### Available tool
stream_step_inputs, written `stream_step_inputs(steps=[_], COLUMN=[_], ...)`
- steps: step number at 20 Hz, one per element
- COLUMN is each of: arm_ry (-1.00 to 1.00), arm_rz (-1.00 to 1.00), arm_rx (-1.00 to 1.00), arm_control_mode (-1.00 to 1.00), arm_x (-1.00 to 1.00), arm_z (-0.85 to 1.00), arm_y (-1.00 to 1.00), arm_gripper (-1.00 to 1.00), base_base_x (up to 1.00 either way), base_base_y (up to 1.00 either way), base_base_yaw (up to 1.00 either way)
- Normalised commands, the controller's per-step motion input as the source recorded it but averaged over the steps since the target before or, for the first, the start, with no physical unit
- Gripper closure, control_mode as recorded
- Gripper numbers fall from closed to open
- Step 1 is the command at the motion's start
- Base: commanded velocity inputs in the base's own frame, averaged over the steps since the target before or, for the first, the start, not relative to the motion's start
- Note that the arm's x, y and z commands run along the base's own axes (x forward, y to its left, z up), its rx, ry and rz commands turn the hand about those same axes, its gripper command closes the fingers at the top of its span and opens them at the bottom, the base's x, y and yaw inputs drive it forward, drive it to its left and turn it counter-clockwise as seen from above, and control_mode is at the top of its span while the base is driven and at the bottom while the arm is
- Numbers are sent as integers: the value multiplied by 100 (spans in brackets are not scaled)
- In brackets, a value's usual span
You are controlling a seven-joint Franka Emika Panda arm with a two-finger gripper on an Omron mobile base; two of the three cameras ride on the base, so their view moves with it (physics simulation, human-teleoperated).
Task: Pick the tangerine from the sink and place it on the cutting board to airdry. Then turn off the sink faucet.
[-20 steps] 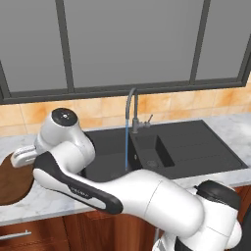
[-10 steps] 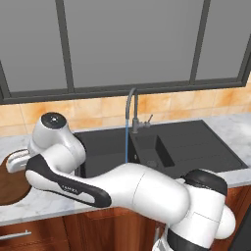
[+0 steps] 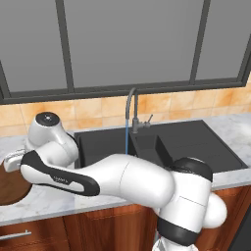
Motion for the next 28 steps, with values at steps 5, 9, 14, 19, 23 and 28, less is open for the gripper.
stream_step_inputs(steps=[5, 9, 14, 19, 23, 28], arm_ry=[2, 0, 3, 5, 3, 3], arm_rz=[0, 0, 0, 0, 0, 0], arm_rx=[-3, -5, -3, -2, -1, -2], arm_control_mode=[-100, -100, -100, -100, -100, -100], arm_x=[18, 11, 15, 17, 14, 15], arm_z=[-25, -13, -20, -31, -26, -24], arm_y=[23, 29, 20, 14, 11, 14], arm_gripper=[100, 100, 100, 100, 100, 100], base_base_x=[0, 0, 0, 0, 0, 0], base_base_y=[0, 0, 0, 0, 0, 0], base_base_yaw=[0, 0, 0, 0, 0, 0])
